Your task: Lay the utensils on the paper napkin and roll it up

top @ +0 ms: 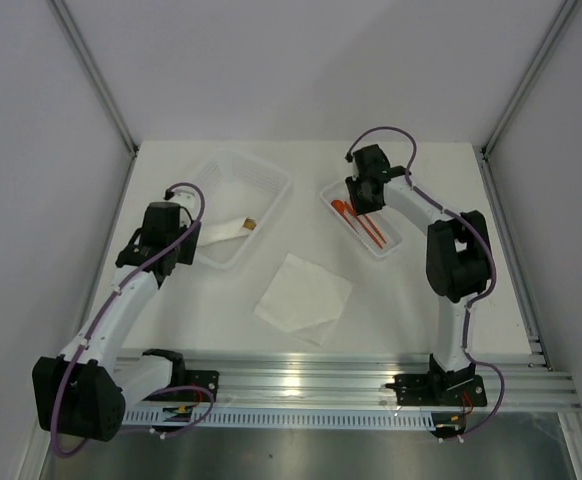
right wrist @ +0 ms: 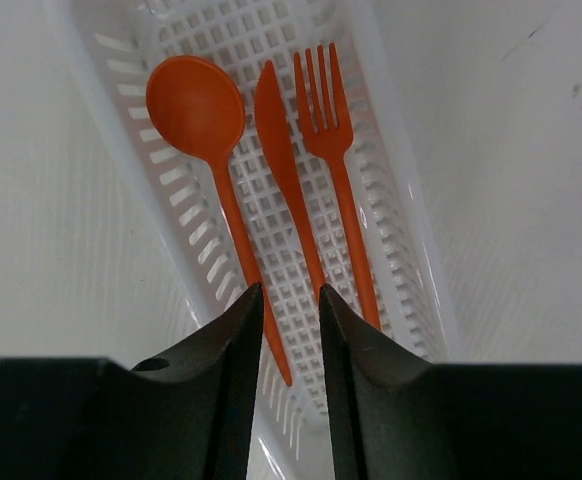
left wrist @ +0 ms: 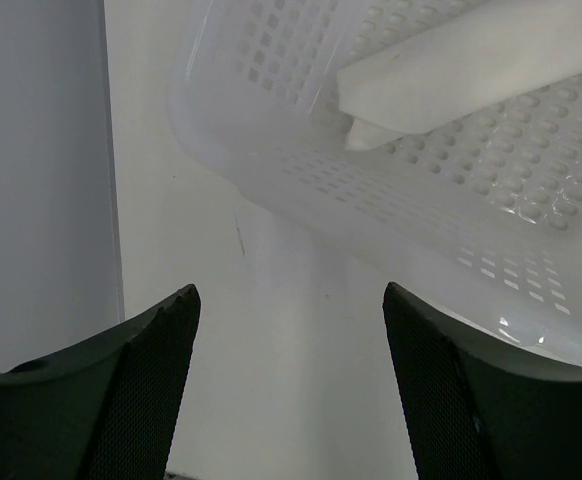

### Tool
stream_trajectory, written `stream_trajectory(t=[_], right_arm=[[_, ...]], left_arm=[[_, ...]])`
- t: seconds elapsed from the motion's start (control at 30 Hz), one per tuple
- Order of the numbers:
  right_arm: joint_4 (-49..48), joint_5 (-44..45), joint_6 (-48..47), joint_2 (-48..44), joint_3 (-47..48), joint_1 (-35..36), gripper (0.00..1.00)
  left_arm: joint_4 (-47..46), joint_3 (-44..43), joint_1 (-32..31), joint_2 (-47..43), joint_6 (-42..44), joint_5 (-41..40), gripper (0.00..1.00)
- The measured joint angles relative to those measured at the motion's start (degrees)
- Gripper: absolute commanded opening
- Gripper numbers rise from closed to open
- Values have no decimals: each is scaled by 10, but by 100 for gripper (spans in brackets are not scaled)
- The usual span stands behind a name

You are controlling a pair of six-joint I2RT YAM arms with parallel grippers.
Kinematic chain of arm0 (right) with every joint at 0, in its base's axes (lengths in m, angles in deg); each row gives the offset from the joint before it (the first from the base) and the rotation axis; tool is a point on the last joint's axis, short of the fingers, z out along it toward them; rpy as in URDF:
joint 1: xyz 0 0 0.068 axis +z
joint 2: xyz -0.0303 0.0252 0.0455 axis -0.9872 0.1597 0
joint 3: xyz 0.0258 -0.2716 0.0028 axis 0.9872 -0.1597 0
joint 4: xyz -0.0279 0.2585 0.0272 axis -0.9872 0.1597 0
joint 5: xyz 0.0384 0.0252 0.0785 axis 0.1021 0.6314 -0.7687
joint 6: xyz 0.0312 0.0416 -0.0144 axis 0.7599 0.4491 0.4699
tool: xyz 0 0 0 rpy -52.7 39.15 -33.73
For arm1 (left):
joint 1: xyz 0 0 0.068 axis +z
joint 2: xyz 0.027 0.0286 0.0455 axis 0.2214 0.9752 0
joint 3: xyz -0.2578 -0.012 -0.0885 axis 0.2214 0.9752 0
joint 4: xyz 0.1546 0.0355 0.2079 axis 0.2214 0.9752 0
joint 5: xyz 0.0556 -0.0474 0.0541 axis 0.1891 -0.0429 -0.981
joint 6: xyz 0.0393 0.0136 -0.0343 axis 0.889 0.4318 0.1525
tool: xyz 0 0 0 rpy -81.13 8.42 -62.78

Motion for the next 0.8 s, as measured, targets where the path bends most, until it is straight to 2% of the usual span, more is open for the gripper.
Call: stream_trajectory(t=[0.23,0.67,0.8], right_arm=[[0,-49,-5,47,1,-28,33],[0,-65,-10,85,23,-25,28],[0,-50,-14,93,28,-18,22]], left_arm=[[-2,0,0,20,0,-9,78],[-13,0,0,25,3,-18,78],[-14,1,0,25,4,-20,78]])
